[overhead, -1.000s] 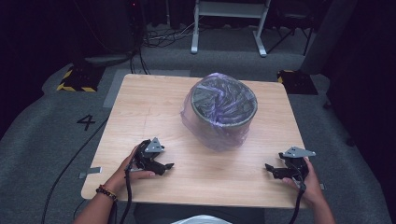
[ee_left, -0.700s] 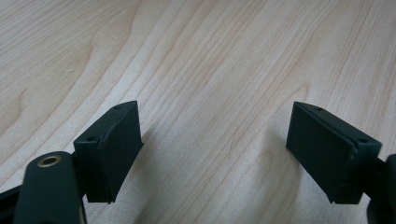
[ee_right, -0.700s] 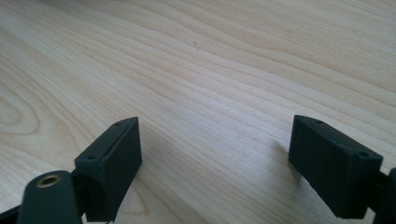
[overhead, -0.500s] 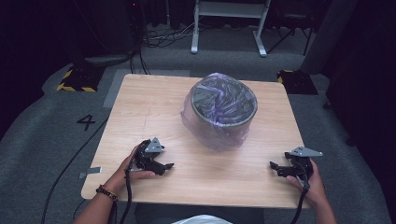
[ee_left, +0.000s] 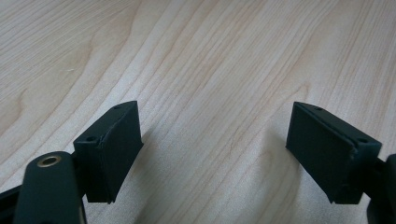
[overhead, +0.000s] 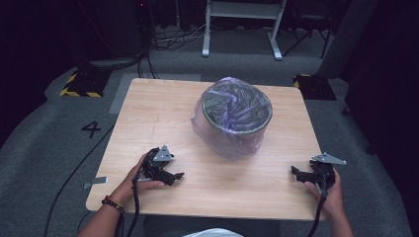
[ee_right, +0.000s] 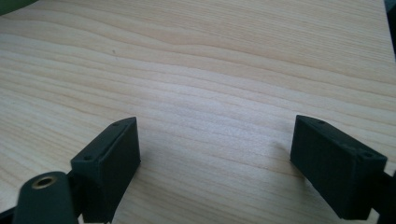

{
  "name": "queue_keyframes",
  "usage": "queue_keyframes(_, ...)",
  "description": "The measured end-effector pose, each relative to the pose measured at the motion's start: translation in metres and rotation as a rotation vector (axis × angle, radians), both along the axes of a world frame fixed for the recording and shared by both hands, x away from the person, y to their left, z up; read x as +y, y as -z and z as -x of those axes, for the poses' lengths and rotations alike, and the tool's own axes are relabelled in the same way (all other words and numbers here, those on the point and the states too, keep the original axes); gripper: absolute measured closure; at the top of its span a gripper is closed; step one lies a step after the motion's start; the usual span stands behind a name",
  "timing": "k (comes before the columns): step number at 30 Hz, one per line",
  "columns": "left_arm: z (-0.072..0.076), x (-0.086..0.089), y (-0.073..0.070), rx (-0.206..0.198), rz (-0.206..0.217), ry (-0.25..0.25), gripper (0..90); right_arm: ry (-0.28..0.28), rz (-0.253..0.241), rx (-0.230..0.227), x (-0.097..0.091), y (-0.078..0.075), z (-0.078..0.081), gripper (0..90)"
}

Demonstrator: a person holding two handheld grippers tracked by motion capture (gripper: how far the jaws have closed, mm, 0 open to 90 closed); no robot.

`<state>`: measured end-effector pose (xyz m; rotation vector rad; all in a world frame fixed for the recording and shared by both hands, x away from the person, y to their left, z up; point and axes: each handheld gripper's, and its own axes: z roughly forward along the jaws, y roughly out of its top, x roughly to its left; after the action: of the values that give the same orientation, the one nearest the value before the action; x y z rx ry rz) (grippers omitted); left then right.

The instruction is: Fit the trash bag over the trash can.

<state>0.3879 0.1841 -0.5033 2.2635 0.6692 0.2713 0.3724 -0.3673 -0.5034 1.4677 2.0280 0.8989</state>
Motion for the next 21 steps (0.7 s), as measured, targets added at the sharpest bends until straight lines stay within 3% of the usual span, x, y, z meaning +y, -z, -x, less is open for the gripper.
queue_keyframes(21,-0.0004,0.0003,0.0002,0.000,0.002,0.005,17.6,0.005,0.000,0.000,0.0001,0.0000,-0.0003,15.7)
